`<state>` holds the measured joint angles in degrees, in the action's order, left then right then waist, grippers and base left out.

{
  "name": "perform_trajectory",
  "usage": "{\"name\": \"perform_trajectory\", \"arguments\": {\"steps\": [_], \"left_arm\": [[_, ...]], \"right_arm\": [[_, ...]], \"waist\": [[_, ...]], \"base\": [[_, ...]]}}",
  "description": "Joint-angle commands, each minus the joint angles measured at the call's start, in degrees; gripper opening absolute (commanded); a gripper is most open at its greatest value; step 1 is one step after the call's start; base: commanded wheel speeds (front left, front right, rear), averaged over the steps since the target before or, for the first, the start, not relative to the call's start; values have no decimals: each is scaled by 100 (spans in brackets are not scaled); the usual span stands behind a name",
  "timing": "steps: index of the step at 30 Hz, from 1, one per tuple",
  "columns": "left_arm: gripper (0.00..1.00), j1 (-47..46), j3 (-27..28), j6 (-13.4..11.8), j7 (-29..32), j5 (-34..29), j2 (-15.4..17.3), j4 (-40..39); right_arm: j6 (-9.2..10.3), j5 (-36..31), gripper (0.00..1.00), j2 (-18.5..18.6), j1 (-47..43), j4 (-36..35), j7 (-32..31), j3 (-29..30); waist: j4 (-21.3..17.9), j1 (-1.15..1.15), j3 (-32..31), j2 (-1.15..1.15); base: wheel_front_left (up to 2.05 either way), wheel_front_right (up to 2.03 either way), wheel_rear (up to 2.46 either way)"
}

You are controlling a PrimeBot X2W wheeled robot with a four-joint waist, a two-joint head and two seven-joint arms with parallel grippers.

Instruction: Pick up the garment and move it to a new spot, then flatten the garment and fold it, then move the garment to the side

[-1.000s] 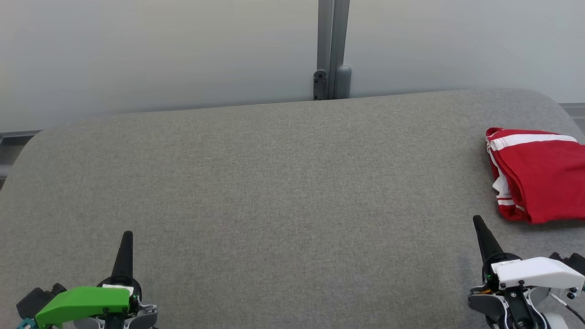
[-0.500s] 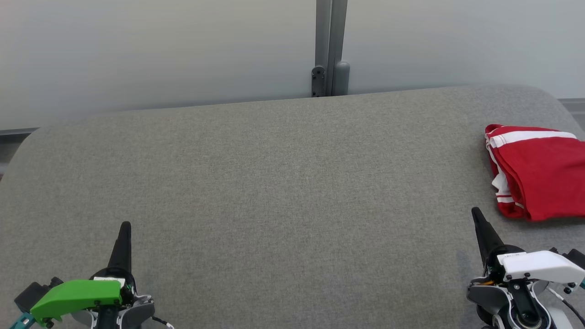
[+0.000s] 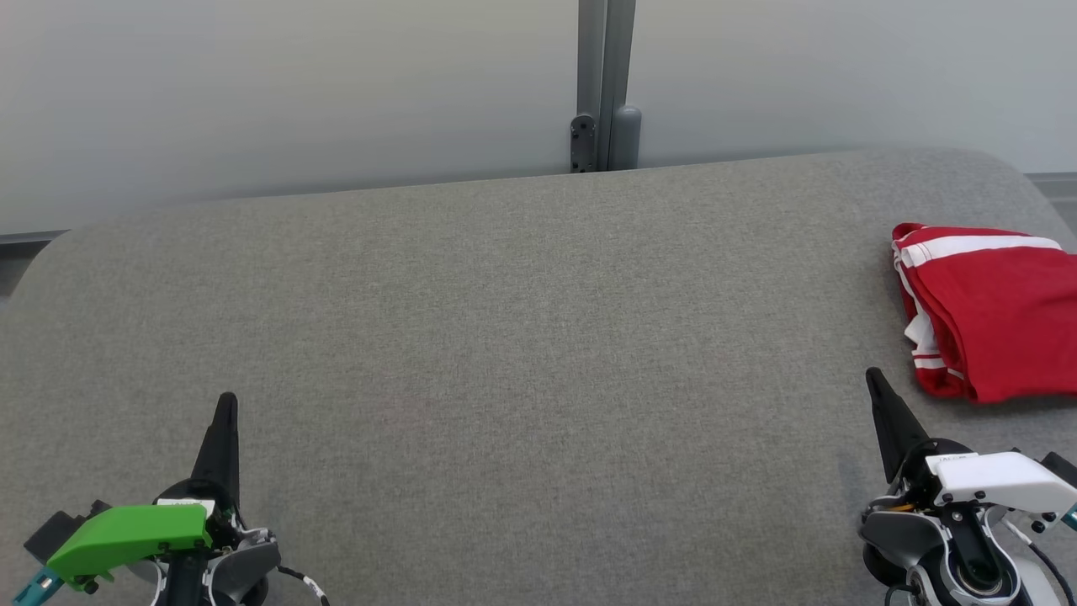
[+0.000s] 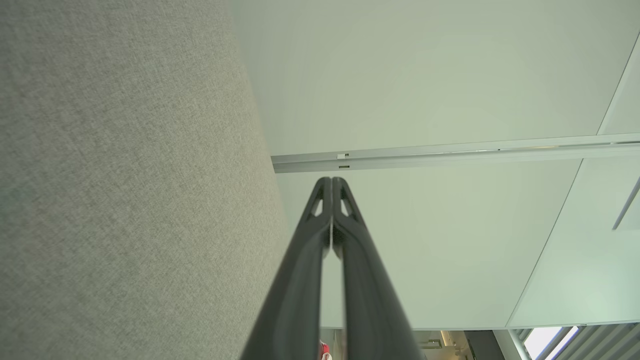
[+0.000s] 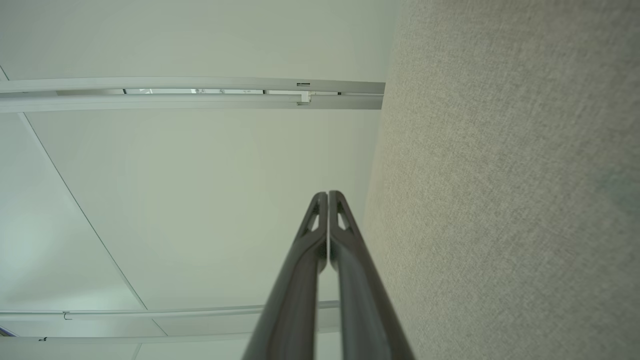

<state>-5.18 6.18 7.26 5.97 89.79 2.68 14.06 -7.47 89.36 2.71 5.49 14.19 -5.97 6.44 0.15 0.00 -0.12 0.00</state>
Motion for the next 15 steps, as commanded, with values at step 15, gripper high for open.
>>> {"name": "perform_trajectory", "arguments": {"steps": [15], "left_arm": [[0, -150, 45, 41, 77, 266, 36, 3]], "right_arm": [[-4, 322, 0, 29, 99, -26, -77, 16]], "waist": [[-15, 0, 30, 0]], "base": [[0, 0, 0]]}}
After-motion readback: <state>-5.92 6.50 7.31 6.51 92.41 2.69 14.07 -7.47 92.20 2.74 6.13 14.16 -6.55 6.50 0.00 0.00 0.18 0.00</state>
